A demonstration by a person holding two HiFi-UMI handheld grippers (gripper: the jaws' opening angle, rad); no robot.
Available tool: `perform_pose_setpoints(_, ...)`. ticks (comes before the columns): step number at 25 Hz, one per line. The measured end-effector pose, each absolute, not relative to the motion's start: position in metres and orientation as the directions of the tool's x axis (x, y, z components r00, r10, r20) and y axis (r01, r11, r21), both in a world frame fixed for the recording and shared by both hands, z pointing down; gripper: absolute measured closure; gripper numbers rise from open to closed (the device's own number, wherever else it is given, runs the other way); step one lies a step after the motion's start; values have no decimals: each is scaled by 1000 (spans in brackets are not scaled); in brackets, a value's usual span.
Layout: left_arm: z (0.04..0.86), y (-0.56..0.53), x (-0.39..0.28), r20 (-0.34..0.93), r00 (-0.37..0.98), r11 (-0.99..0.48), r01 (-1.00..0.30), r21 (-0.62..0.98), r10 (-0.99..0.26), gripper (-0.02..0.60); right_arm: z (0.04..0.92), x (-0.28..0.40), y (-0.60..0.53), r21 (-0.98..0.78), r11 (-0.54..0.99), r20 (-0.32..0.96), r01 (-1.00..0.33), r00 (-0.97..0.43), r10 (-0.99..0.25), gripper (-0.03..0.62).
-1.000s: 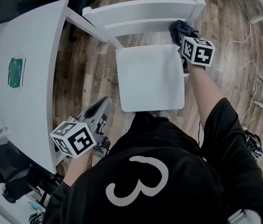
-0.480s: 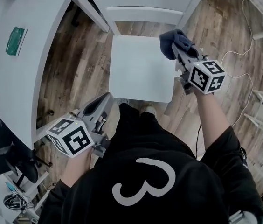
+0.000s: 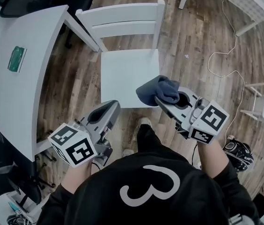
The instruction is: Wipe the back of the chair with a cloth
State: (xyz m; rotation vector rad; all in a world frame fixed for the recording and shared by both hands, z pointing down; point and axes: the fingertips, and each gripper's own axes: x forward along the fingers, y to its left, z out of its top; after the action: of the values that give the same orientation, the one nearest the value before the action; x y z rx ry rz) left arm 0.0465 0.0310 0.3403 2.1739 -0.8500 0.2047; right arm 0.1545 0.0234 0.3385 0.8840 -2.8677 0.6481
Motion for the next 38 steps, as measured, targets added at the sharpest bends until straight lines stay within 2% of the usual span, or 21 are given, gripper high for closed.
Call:
perform_pose_setpoints(7, 289, 109, 37, 307, 841, -639, -539, 549, -446, 568, 302, 132, 113, -326, 711, 157, -623, -778, -609, 542)
perform_pose_setpoints(13, 237, 182, -12, 220, 849, -714, -524, 465, -480, 568, 252, 97, 189, -313, 686, 78, -657, -737, -671, 542)
perform_pose_setpoints(24, 191, 286, -88, 88, 854, -752, -496, 434, -513, 568, 187, 33, 291, -352, 676, -36, -647, -713, -701, 543)
perform_pose_setpoints(38, 178, 325, -102, 44, 855, -766, -485, 423, -517, 568, 179, 19, 334, -360, 679, -66, -640, -709, -702, 545)
